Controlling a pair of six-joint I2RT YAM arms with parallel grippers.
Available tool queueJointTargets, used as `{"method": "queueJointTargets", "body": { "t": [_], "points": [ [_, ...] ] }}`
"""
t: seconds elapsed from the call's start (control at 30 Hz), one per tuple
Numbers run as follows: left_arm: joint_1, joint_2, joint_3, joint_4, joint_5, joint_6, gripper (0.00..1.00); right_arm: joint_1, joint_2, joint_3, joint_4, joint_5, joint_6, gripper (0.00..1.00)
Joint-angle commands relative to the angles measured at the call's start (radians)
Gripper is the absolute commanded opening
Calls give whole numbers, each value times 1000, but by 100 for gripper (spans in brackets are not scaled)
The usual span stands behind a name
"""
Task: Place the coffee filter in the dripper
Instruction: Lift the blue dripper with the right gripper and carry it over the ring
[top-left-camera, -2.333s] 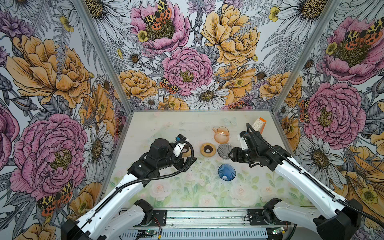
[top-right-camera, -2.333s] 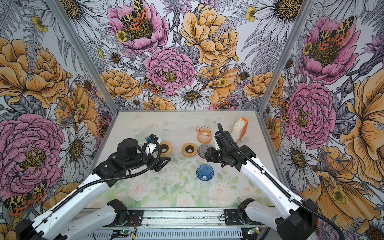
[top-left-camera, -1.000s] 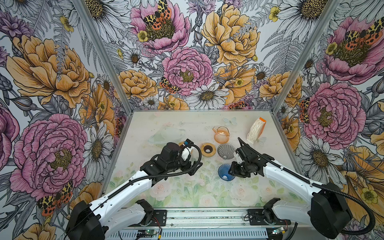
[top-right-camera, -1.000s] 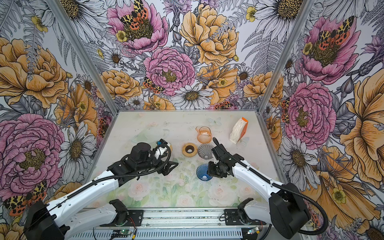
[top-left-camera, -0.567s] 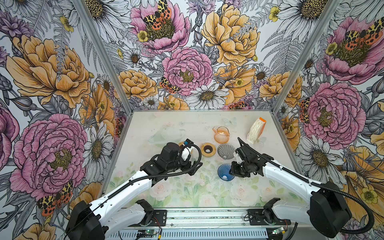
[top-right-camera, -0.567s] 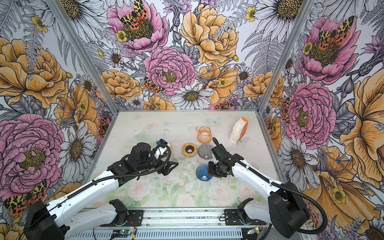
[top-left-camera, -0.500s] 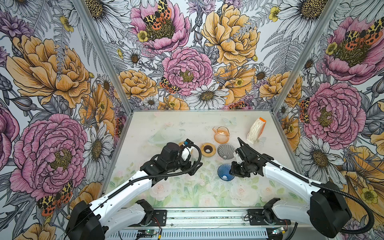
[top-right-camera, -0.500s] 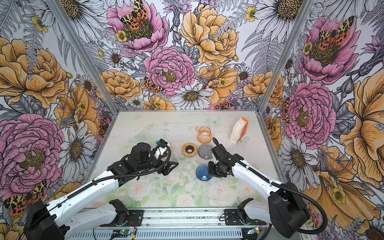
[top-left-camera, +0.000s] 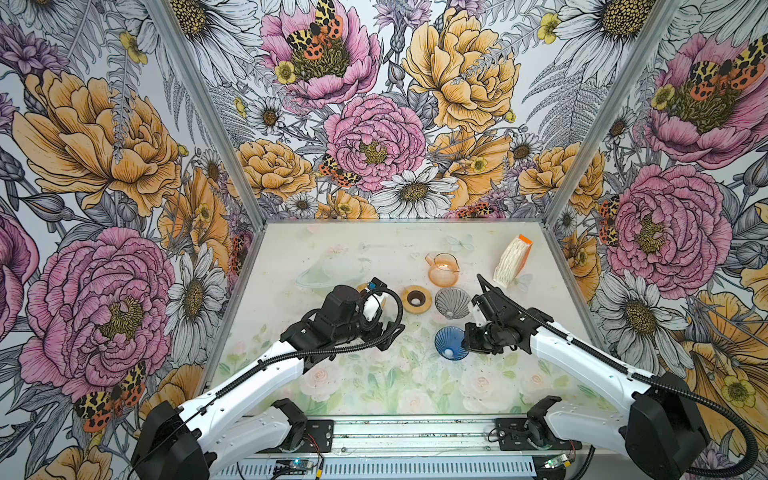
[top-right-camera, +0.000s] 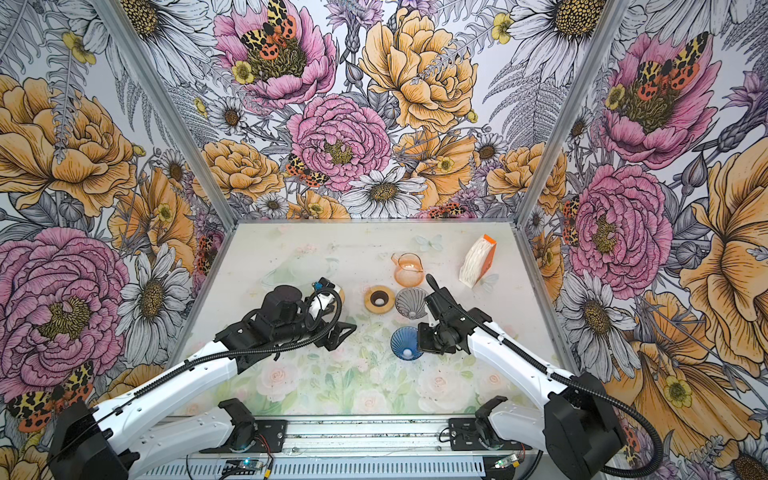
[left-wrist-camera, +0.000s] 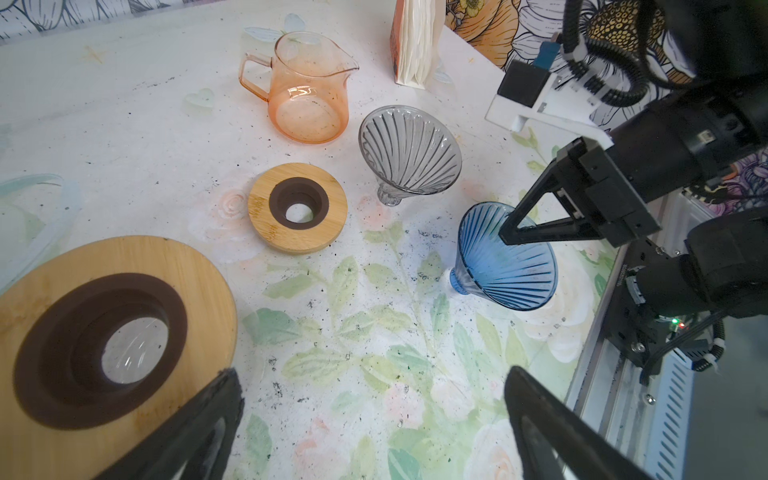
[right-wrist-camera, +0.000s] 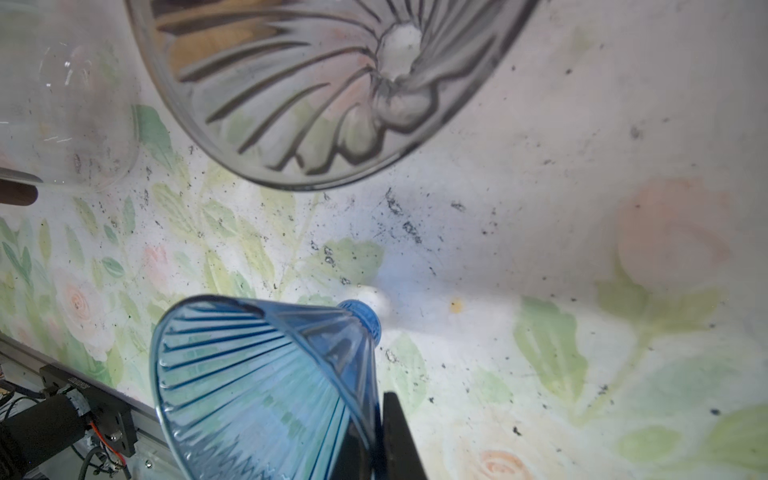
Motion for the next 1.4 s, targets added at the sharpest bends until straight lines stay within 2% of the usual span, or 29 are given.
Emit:
{"method": "queueJointTargets", "body": {
  "t": [0.0, 0.13, 0.3, 0.6, 1.0, 1.37],
  "points": [
    [-10, -37, 33, 22, -23, -18, 99, 18, -41, 68, -30, 24, -45, 4],
    [-10, -71, 46, 17, -29, -19, 99, 54, -66, 105, -36, 32, -51, 0],
    [-10, -97, 82, -14, -50, -6, 99, 96, -61, 178, -45, 27, -76, 0],
    [52, -168, 139, -81, -64, 3, 99, 132, 42, 383, -49, 5, -141, 0],
    [293, -265, 150, -177, -2, -28, 99, 178, 307, 714, -46, -13, -220, 0],
    [478, -305, 129, -233, 55, -52, 99, 206, 560, 992, -47, -18, -217, 0]
  ]
}}
